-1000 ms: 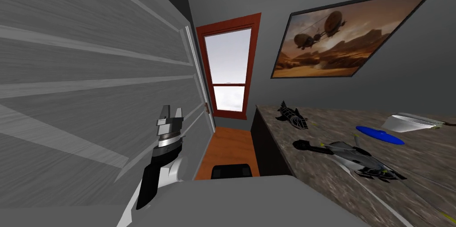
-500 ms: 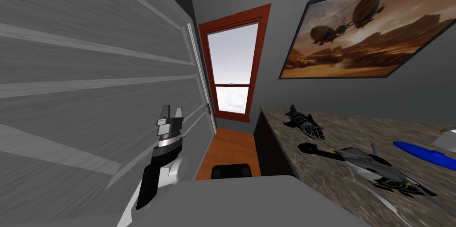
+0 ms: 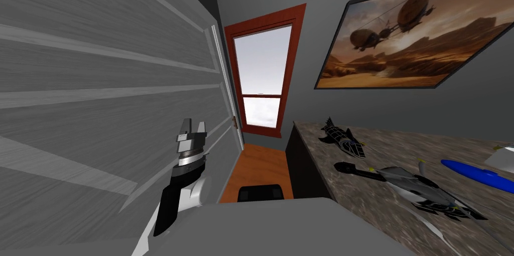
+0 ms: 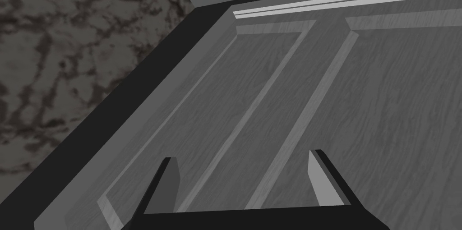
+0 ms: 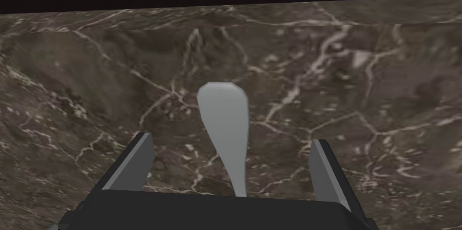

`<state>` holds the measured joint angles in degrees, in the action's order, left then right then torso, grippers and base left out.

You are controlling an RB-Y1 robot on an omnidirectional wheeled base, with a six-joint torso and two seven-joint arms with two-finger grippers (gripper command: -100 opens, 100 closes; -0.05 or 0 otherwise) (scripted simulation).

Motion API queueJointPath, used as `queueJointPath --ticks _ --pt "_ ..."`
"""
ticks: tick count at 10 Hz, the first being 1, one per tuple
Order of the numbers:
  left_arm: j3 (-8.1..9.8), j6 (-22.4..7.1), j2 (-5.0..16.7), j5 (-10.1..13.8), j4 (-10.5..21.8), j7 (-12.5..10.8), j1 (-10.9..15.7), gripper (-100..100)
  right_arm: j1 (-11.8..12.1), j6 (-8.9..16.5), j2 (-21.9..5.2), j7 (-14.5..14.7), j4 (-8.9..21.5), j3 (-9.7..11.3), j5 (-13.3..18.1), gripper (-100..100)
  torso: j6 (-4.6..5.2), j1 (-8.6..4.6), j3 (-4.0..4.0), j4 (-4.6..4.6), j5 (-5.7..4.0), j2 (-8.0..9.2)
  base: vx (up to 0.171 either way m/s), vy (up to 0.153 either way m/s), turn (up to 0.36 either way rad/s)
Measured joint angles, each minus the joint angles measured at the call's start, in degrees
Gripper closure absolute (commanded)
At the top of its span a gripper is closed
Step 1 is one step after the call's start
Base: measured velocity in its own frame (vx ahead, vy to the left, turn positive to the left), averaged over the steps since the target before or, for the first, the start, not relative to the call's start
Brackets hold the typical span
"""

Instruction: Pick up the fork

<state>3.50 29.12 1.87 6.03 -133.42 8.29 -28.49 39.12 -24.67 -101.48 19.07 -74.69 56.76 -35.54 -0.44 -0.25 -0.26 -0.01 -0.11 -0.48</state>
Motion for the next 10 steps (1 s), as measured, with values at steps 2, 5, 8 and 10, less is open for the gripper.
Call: queueJointPath --ticks 2,5,8,10 --pt "0.0 0.0 0.0 0.0 0.0 0.0 0.0 0 -0.01 -0.14 0.04 0.04 -0.12 0.01 0.05 100 0.03 -0.07 -0.02 -0.01 0.01 -0.04 0.0 0.0 0.0" --pt "0.0 0.0 0.0 0.0 0.0 0.0 0.0 0 -0.01 -0.15 0.04 0.07 -0.13 0.01 0.07 0 0.04 -0.14 -0.03 -0.01 0.0 -0.05 0.0 0.0 0.0" --pt "0.0 0.0 0.0 0.0 0.0 0.0 0.0 0 0.41 -0.53 -2.33 0.31 -1.6 0.61 -1.23 100 0.02 -0.05 -0.09 -0.04 0.07 -0.14 0.018 0.01 -0.014" --pt "0.0 0.0 0.0 0.0 0.0 0.0 0.0 0 0.32 -0.86 -3.37 -0.12 -2.1 1.1 -1.27 0 -0.02 -0.03 -0.09 -0.03 0.11 -0.15 0.003 0.003 -0.001"
